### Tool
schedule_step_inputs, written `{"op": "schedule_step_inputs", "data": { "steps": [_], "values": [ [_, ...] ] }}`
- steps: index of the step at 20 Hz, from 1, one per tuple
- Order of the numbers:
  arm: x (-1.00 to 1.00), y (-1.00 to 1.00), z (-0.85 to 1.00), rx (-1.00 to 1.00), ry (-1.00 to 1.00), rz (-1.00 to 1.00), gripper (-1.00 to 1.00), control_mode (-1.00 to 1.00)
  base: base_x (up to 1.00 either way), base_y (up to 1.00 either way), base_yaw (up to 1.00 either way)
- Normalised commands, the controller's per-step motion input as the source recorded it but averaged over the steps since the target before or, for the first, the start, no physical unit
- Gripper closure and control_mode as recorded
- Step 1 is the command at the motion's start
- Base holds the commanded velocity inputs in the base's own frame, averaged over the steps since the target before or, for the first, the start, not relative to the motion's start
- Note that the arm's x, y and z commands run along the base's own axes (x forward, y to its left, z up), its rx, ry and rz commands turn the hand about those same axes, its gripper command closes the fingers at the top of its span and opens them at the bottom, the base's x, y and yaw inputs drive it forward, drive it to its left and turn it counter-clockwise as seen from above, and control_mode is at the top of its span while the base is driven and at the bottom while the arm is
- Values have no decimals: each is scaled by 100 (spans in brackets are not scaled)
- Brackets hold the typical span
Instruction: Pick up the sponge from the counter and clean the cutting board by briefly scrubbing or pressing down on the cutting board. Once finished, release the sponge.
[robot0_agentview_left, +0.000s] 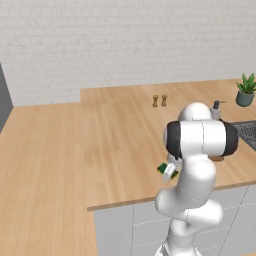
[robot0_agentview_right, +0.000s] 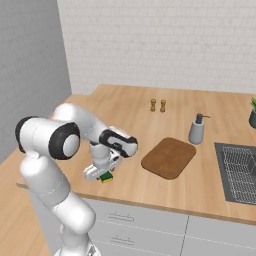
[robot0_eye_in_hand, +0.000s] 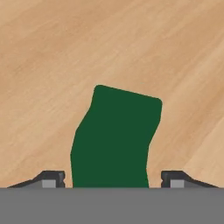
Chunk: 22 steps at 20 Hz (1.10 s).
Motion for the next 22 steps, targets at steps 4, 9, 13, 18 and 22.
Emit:
{"op": "schedule_step_inputs", "data": {
  "steps": [4,9,13,18,22],
  "values": [
    [0,-11,100,-7,7,11,-100,-100,0,0,0],
    [-4,-20,100,-7,2,18,-100,-100,0,0,0],
    [-1,-37,100,-2,0,20,-100,-100,0,0,0],
    [5,-45,100,-1,0,28,-100,-100,0,0,0],
    [1,-20,100,-11,0,28,-100,-100,0,0,0]
  ]
}}
